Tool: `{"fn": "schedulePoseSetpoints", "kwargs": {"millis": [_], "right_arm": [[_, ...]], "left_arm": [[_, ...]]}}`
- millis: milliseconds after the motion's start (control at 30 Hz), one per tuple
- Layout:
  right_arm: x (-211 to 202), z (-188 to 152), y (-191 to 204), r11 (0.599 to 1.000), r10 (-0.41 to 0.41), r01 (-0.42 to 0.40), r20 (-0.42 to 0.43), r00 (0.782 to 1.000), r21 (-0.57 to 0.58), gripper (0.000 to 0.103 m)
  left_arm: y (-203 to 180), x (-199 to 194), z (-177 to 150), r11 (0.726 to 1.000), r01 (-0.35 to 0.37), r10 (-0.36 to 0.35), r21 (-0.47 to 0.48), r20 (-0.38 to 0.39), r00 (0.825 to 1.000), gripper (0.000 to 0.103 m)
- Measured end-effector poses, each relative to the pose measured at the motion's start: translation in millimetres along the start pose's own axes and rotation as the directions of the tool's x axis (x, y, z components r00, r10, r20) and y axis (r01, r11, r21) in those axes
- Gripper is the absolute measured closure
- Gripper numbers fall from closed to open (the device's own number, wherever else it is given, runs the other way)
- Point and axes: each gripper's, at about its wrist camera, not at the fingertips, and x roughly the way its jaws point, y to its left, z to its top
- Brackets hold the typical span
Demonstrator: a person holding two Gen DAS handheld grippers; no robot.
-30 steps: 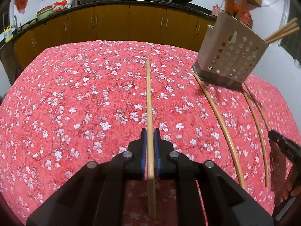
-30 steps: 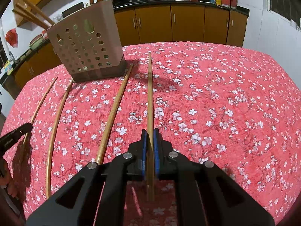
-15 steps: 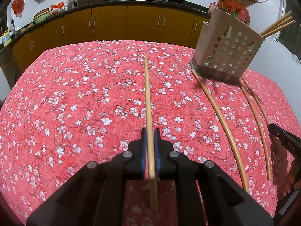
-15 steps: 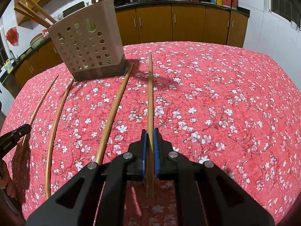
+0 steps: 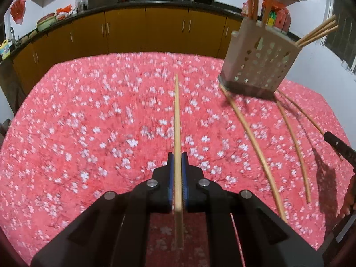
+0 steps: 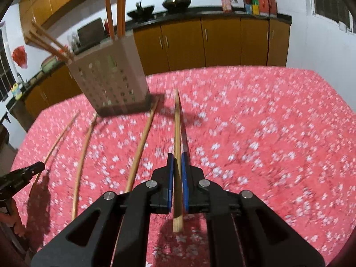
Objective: Organize utensils
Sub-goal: 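Tilt both chopsticks upright and lower them into the beige holder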
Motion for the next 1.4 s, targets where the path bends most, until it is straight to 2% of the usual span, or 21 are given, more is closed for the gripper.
{"fn": "schedulePoseSetpoints", "kwargs": {"millis": [300,533,667,800,933,1133,1267,1400], "right_arm": [[-38.4,30.2,-1.7,1.0,-0.002,0.001,0.145,0.989,0.006,0.095],[-58.3,47.1,3.6,1.0,0.008,-0.007,0.225,0.974,-0.008,0.095],[-62.5,53.6,7.2,1.0,0.012,-0.008,0.244,0.97,-0.017,0.095],[-66.4,59.0,10.3,0.999,0.016,-0.009,0.253,0.967,-0.031,0.095],[-78.5,69.4,13.6,0.998,0.06,-0.052,0.258,0.964,-0.035,0.095],[-115.1,97.3,25.6,0.985,0.174,-0.164,0.318,0.932,-0.061,0.095],[-140.2,117.9,40.4,0.974,0.229,-0.206,0.397,0.889,-0.099,0.095],[-150.1,135.1,53.0,0.972,0.234,-0.205,0.477,0.847,-0.114,0.095]], "left_arm": [[0.6,-59.6,30.0,1.0,0.018,-0.019,0.008,0.157,0.987,0.095],[-3.3,-105.5,56.4,0.998,0.056,-0.056,0.01,0.299,0.952,0.095],[-8.0,-115.8,66.6,0.998,0.061,-0.067,0.028,0.339,0.938,0.095],[-12.9,-120.5,72.9,0.997,0.066,-0.077,0.043,0.353,0.932,0.095],[-22.4,-130.2,82.1,0.993,0.093,-0.113,0.07,0.374,0.921,0.095],[-46.6,-154.1,101.8,0.98,0.144,-0.189,0.134,0.436,0.88,0.095],[-64.2,-170.3,118.3,0.969,0.187,-0.244,0.164,0.482,0.842,0.095],[-80.8,-177.9,138.4,0.962,0.216,-0.274,0.169,0.529,0.803,0.095]]}}
